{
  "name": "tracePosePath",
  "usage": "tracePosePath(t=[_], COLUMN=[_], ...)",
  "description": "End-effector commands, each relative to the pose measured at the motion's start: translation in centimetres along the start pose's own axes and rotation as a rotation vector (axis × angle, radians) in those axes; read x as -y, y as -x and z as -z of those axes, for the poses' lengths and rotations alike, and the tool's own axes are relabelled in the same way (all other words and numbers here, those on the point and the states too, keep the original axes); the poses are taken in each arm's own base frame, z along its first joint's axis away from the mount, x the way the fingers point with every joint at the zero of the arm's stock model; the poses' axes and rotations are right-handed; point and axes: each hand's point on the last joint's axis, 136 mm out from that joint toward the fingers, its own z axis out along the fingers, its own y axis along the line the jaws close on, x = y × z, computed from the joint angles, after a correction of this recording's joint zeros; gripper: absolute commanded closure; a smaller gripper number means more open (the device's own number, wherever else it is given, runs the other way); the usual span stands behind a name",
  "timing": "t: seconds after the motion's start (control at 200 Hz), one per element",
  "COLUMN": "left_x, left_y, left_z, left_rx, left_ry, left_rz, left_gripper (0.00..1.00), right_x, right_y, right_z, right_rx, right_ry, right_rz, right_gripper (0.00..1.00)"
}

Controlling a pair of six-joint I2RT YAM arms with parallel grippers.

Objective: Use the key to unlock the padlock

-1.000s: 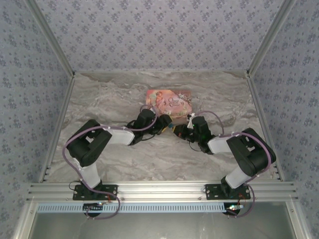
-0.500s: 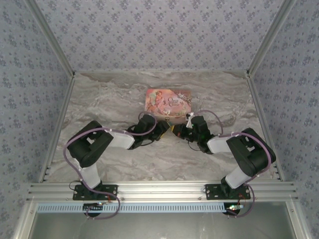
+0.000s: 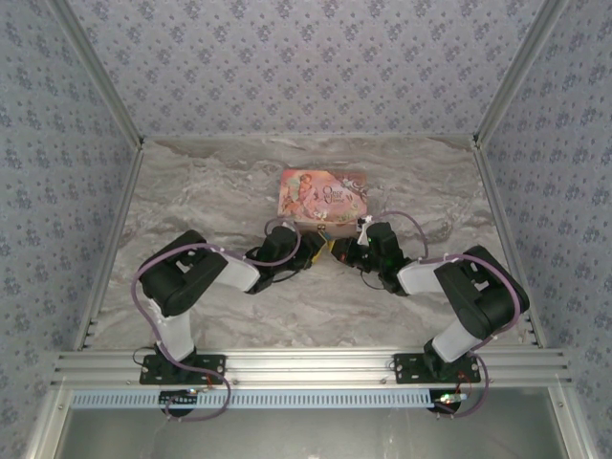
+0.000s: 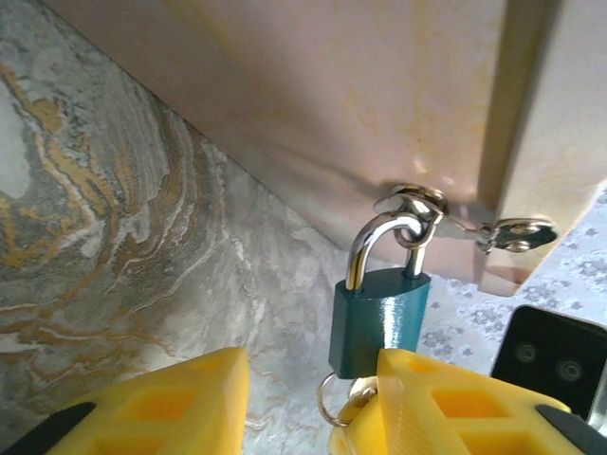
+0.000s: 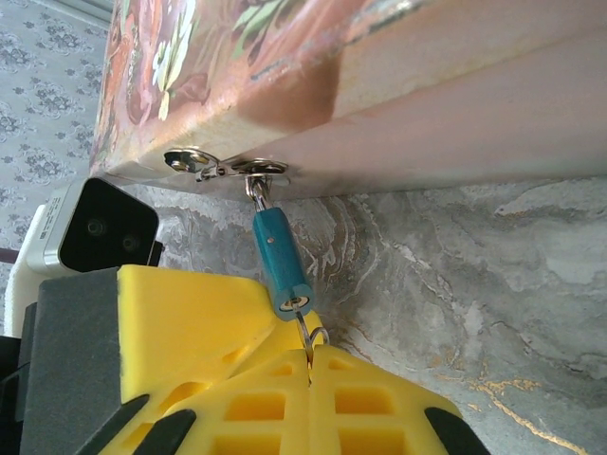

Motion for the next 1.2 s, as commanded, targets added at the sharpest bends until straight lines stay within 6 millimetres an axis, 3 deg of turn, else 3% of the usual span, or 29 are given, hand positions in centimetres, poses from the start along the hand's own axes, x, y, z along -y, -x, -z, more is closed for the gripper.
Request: tracePosePath(t=[0.0,0.45,0.715,1.164,1.194], left_x=[1.6,0.5,1.3,1.6,1.6], left_y=[0.9,0.5,0.5,0.7,0.7], left_z=[0.1,-0.9,-1.4,-1.6,-1.6], left_rx=[0.058,0.035,0.029,0.039,0.040], left_ry=[-0.084,-0.059,-0.080,-0.095,-0.095], left_rz=[0.026,0.058,0.061,0.059,0.055], left_gripper=[0.60,0.59,0.60,0.88,0.89], right_x=[-2.0,-2.3,-2.3,-2.5,-2.5], right_y=[0.7,0.7,0.7,1.2,1.3], right_z=[-0.2,-0.2,-0.3,0.3,0.5], right_rx=[0.013,0.013,0.010,0.022,0.026], right_ry=[0.055,0.062,0.064,0.078,0.075], right_rz=[0.011,0.013,0.008,0.003,0.009], right_gripper=[1.00,1.00,1.00,1.00,0.94])
